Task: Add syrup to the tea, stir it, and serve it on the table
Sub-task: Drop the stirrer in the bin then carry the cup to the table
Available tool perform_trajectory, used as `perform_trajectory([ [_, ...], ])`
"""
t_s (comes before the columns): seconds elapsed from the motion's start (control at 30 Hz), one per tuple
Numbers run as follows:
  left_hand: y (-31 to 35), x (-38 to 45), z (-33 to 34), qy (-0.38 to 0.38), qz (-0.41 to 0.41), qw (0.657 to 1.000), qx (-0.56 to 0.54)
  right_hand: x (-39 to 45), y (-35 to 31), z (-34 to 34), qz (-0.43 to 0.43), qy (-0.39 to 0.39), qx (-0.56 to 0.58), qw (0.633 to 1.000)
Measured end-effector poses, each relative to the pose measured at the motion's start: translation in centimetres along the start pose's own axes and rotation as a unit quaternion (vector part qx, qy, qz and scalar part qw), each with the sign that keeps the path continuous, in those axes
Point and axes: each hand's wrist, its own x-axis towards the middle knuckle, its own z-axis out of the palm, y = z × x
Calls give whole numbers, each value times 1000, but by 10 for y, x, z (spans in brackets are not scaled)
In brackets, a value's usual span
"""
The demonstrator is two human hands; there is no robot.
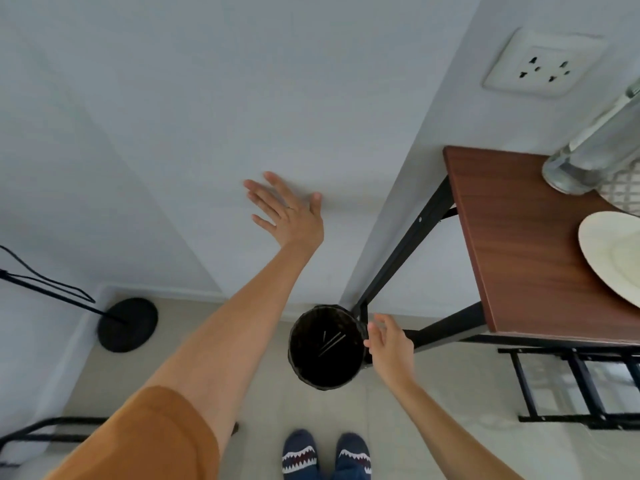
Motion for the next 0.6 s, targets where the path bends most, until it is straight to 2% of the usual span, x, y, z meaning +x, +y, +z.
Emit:
perform_trajectory([
  [0.13,7,-8,-15,-44,-3,997,-59,-32,-29,-35,-109,32,36,993],
  [0.23,23,-27,-27,-57,-15,992,-113,-62,-54,-84,-213,86,75,971],
  [0.3,43,-51,-31,-64,15,989,-136,-80,-62,-126,-246,136,97,955],
  [0.43,92,-118,-33,-102,135,970,-175,-97,-43,-214,-226,249,137,932],
  [0.53,135,-172,-21,-167,232,936,-207,-93,-12,-272,-165,321,174,916],
  [0.6,162,-199,-4,-199,282,921,-180,-80,10,-308,-124,365,179,905],
])
